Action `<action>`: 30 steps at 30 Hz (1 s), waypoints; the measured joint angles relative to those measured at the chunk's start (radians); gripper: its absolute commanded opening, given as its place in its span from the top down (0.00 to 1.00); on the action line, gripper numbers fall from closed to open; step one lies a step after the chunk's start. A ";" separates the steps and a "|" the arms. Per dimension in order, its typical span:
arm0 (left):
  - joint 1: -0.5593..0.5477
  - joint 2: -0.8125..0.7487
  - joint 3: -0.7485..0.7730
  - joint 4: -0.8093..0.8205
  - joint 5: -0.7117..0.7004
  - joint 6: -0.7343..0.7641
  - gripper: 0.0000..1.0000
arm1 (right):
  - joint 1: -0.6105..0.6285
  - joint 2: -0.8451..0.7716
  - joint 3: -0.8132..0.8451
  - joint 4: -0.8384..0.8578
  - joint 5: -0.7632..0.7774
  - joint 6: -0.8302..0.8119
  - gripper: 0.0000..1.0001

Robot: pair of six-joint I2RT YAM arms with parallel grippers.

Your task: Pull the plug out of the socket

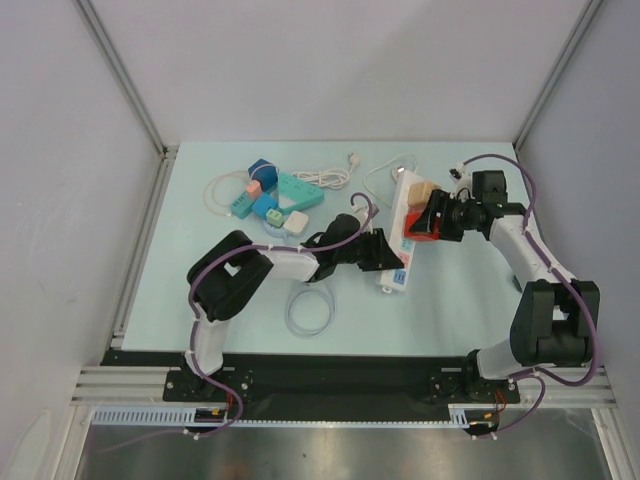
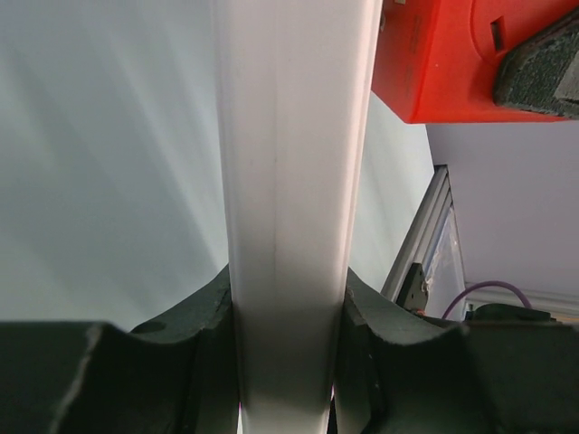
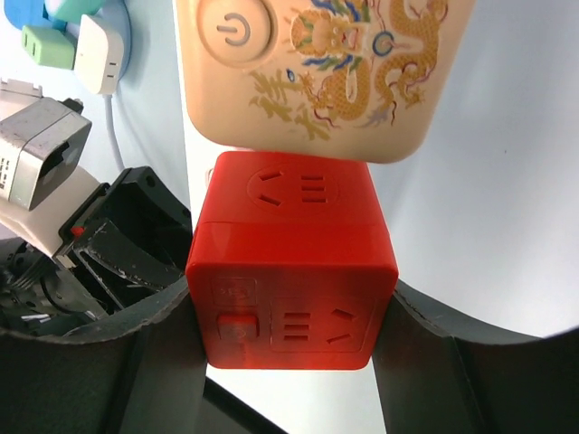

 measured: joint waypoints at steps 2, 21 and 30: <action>0.004 0.000 -0.006 0.001 0.013 -0.017 1.00 | 0.007 0.000 -0.011 0.011 0.009 0.028 1.00; 0.025 0.000 -0.019 -0.001 -0.003 -0.103 1.00 | 0.235 0.003 0.048 0.009 0.390 0.086 1.00; 0.032 0.000 -0.019 0.037 0.008 -0.098 1.00 | 0.128 0.017 0.075 -0.017 0.196 -0.003 1.00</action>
